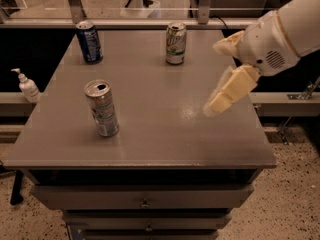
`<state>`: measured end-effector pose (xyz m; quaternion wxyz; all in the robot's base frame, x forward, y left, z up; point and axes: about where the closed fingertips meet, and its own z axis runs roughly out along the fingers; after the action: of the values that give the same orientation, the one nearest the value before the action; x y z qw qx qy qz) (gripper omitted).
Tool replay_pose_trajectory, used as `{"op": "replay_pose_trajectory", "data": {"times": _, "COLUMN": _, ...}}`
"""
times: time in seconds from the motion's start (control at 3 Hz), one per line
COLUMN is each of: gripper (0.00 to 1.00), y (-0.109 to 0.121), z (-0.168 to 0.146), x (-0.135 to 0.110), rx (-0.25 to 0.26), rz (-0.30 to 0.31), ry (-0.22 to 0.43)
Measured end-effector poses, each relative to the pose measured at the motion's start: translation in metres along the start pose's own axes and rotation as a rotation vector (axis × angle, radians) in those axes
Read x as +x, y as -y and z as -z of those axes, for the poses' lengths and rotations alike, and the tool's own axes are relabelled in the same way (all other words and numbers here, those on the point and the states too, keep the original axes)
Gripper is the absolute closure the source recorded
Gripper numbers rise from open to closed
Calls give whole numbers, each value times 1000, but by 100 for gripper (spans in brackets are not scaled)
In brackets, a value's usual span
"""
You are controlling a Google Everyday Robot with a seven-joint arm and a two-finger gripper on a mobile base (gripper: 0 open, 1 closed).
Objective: Move redbull can near 7up can
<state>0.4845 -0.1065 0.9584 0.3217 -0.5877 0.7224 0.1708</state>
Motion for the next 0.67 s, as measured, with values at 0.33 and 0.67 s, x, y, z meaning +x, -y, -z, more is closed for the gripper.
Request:
{"op": "replay_pose_trajectory", "data": {"times": 0.33, "gripper": 0, "y": -20, "z": -44, "x": -38, "rx": -89, "rz": 29, "ry": 205}}
{"op": "replay_pose_trajectory", "data": {"times": 0.67, "gripper": 0, "y": -50, "z": -88, "x": -68, "rx": -172, "rz": 64, "ry": 386}}
